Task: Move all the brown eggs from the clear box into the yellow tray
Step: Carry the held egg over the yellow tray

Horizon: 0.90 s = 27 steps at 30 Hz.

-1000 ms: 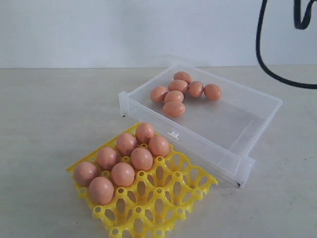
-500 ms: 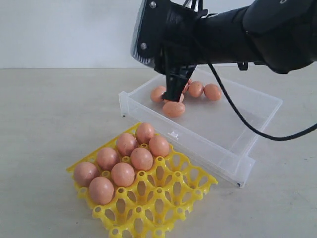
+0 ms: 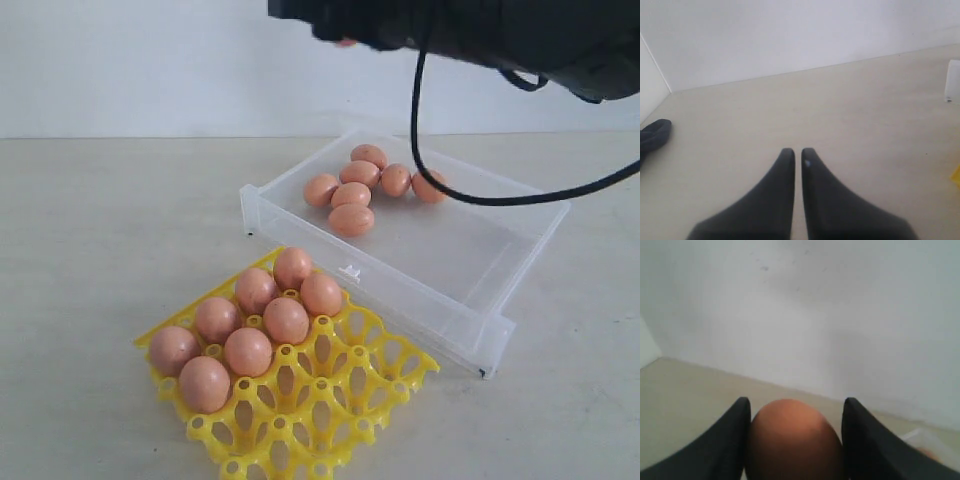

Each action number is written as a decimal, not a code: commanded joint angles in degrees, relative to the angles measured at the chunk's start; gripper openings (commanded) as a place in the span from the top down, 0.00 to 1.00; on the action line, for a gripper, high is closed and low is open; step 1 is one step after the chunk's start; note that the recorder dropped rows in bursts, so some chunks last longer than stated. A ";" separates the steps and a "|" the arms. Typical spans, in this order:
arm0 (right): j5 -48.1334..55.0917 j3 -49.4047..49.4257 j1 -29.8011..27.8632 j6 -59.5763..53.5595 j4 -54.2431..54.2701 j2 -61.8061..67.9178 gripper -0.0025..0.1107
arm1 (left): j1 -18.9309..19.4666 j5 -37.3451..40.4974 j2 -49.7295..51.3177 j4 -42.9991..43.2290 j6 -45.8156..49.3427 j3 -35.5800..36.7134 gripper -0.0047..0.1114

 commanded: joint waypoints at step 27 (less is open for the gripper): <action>-46.40 8.85 11.93 85.77 -76.63 4.70 0.98 | 0.08 0.02 -0.18 0.07 -0.23 0.20 0.92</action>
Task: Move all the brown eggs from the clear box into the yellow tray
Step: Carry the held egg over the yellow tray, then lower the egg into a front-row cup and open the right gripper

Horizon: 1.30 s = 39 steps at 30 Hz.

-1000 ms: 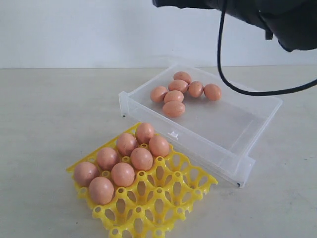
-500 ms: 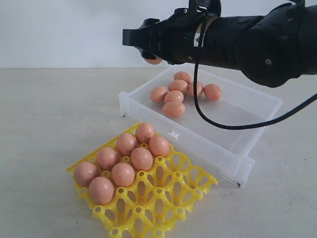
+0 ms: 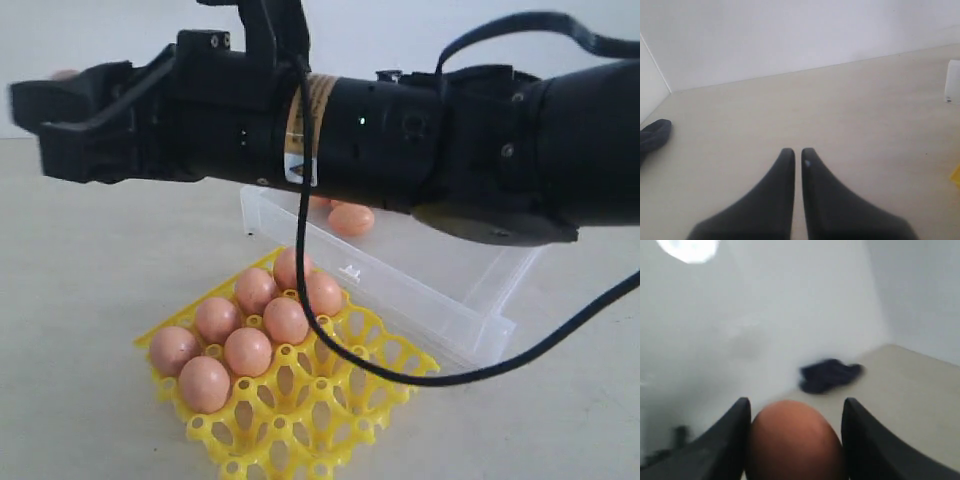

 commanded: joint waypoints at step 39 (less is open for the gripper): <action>-0.52 9.17 -5.85 3.68 -31.31 18.58 0.98 | 0.08 0.02 -0.18 0.07 -0.23 0.20 0.92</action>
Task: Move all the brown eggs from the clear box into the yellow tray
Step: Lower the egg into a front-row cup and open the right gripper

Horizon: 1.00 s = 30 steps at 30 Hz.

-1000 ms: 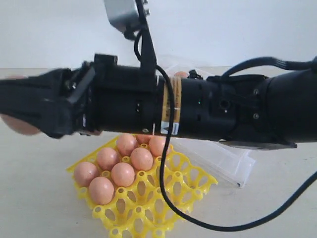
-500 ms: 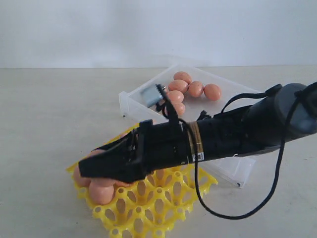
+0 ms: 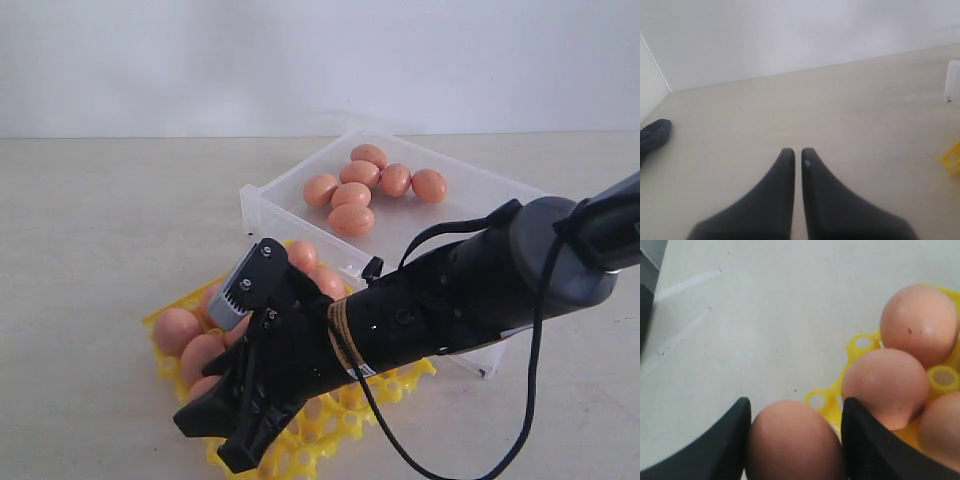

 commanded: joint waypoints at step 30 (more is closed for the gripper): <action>-4.49 0.26 0.02 -6.76 9.78 -0.26 0.73 | 0.08 0.02 -0.18 0.07 -0.23 0.20 0.92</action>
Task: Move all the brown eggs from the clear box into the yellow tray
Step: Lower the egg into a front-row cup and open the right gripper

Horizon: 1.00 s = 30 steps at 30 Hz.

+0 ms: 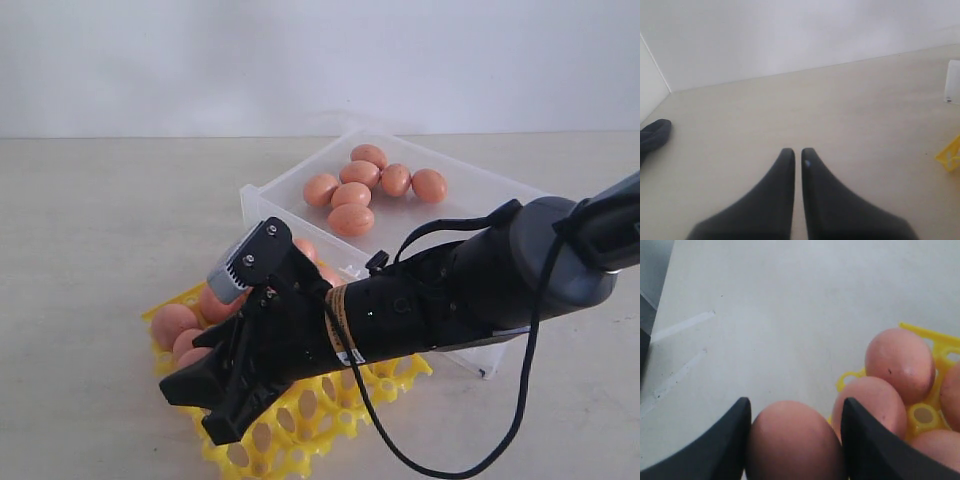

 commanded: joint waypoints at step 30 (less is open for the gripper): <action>3.61 0.26 -0.19 -2.24 7.99 -8.35 0.72 | 0.08 0.02 -0.18 0.07 -0.23 0.20 0.92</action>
